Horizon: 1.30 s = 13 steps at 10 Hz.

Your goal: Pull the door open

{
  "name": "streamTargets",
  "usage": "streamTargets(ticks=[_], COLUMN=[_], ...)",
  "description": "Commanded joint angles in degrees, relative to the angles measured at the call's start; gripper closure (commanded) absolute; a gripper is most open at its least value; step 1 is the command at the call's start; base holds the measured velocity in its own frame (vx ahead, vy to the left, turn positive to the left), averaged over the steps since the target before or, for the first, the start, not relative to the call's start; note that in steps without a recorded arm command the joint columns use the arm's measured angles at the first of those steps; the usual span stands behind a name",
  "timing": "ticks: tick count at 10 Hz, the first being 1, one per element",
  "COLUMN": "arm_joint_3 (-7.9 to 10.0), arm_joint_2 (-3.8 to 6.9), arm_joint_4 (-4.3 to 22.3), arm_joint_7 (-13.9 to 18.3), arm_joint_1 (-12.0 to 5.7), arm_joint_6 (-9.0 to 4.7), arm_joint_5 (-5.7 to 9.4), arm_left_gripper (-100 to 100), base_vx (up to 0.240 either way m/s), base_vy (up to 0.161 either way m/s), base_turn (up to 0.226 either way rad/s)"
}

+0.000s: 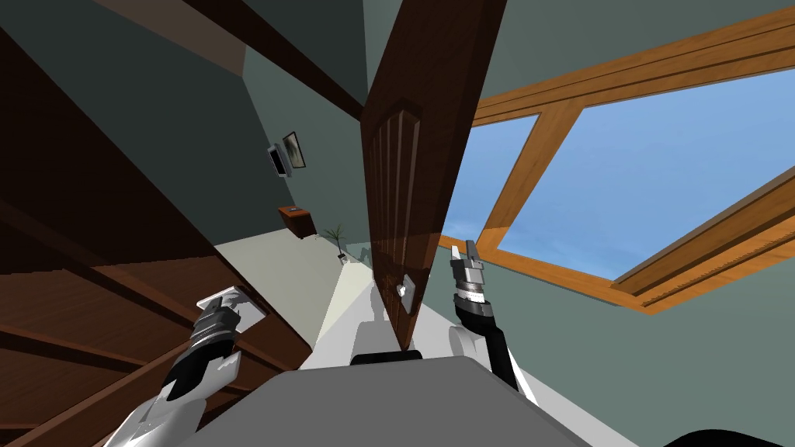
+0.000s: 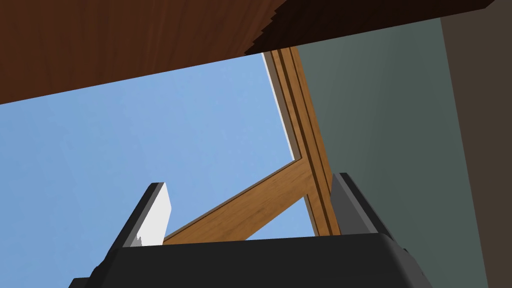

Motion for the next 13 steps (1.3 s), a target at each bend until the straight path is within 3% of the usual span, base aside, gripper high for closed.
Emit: streamTargets(ticks=[1,7,8,13], arm_joint_3=[0.0,0.0,-1.67,-1.83], arm_joint_2=[0.01,0.01,1.37,1.5], arm_joint_4=[0.0,0.0,1.3,1.4], arm_joint_7=[0.0,0.0,1.7,1.8], arm_joint_1=[0.0,0.0,0.44,0.48], arm_joint_6=[-0.01,-0.01,-0.95,-1.04], arm_joint_5=[0.0,0.0,-0.09,-0.1], arm_left_gripper=[-100,-100,-100,-100], base_vx=[0.0,0.001,0.008,-0.004], base_vy=[0.0,-0.001,-0.023,0.007], base_turn=[0.0,-0.001,0.011,0.004])
